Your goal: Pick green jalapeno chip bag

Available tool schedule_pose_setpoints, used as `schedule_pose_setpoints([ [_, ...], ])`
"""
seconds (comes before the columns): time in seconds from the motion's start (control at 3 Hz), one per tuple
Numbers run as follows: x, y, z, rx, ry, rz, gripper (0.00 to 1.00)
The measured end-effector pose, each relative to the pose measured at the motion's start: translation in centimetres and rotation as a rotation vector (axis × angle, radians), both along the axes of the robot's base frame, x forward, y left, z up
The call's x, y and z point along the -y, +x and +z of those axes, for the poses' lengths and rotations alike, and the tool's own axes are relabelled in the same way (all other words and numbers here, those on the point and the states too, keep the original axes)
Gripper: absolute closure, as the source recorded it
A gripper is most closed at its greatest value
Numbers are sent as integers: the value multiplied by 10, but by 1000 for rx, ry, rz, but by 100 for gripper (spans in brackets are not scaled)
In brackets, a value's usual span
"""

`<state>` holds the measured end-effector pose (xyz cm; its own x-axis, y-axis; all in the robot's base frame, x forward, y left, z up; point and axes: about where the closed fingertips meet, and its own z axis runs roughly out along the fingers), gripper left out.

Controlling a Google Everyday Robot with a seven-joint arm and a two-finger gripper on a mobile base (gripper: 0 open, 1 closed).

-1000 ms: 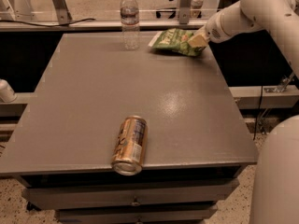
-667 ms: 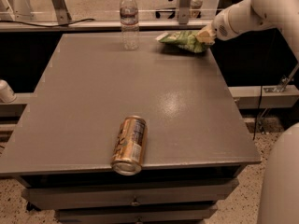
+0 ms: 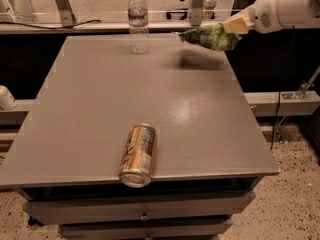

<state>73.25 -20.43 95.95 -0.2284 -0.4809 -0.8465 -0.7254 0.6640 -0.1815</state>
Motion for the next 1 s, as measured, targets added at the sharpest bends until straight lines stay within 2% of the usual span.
schedule_pose_setpoints([
  [0.33, -8, -45, 33, 28, 140, 93, 100],
  [0.67, -29, -90, 60, 34, 277, 214, 100],
  [1.0, -36, -95, 67, 35, 310, 236, 100],
])
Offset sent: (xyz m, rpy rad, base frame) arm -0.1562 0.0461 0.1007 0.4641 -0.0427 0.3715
